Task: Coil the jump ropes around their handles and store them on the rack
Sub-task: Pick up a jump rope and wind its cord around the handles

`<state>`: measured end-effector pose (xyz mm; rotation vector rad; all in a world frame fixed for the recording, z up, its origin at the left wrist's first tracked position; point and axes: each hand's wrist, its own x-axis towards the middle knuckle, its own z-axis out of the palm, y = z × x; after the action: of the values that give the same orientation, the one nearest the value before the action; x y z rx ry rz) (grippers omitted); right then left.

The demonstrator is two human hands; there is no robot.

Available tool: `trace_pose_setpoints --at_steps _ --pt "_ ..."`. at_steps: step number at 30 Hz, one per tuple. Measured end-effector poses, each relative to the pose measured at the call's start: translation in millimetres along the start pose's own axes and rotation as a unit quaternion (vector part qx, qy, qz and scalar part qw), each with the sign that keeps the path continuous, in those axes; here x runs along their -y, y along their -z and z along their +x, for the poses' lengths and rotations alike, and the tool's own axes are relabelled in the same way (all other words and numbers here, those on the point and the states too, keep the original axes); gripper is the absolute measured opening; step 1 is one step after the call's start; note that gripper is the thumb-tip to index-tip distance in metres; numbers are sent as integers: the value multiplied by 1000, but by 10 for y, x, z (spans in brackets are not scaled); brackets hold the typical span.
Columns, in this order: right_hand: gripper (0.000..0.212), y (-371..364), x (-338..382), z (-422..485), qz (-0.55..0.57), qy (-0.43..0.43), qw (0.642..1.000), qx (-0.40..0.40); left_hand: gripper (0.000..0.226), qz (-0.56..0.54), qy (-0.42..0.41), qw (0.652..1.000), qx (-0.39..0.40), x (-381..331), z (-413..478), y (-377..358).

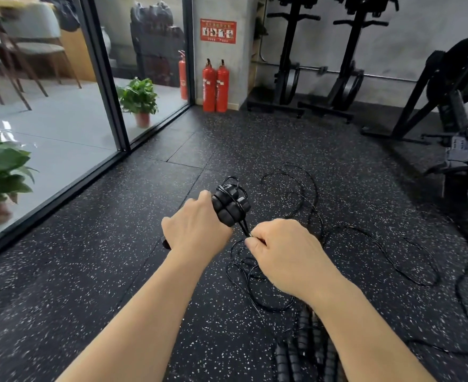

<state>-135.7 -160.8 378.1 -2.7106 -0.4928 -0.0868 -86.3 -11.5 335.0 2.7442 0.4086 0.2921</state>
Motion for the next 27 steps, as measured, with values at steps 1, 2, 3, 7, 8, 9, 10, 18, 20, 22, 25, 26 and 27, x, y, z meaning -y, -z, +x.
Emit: trace_pose_setpoints --at_steps 1,2,3,7,8,9,10,18,20,22,25,26,27 --pt "43 3 12 0 -13 5 1000 11 25 5 -1 1000 1 -12 -12 1" --pt "43 0 24 1 -23 10 999 20 26 11 -1 1000 5 -21 -19 1" --pt "42 -4 33 3 -30 16 999 27 27 24 -1 1000 9 -34 -24 7" --pt "43 78 -1 39 -35 22 999 23 38 125 -68 990 -11 -124 -111 -4" --pt "41 121 -37 53 -38 21 999 22 39 145 -104 984 -16 -158 -145 -17" --pt "40 164 -84 65 -44 20 999 23 39 160 -143 977 -13 -185 -175 -37" --pt "39 202 -139 80 -50 17 998 27 38 169 -183 968 -5 -204 -195 -55" --pt "59 250 -611 158 -37 -32 999 -22 47 164 -395 898 103 -322 -267 -98" --pt "61 227 -681 175 -27 -44 998 -39 51 161 -412 892 98 -341 -273 -90" --pt "62 219 -724 190 -14 -50 998 -46 45 149 -425 888 95 -353 -292 -88" --pt "64 184 -791 211 33 -61 997 -33 30 117 -442 885 83 -354 -323 -83" --pt "64 175 -811 208 69 -64 995 -21 29 104 -449 884 77 -350 -326 -75" --pt "63 164 -842 210 114 -66 991 -9 29 91 -455 883 74 -341 -325 -70"
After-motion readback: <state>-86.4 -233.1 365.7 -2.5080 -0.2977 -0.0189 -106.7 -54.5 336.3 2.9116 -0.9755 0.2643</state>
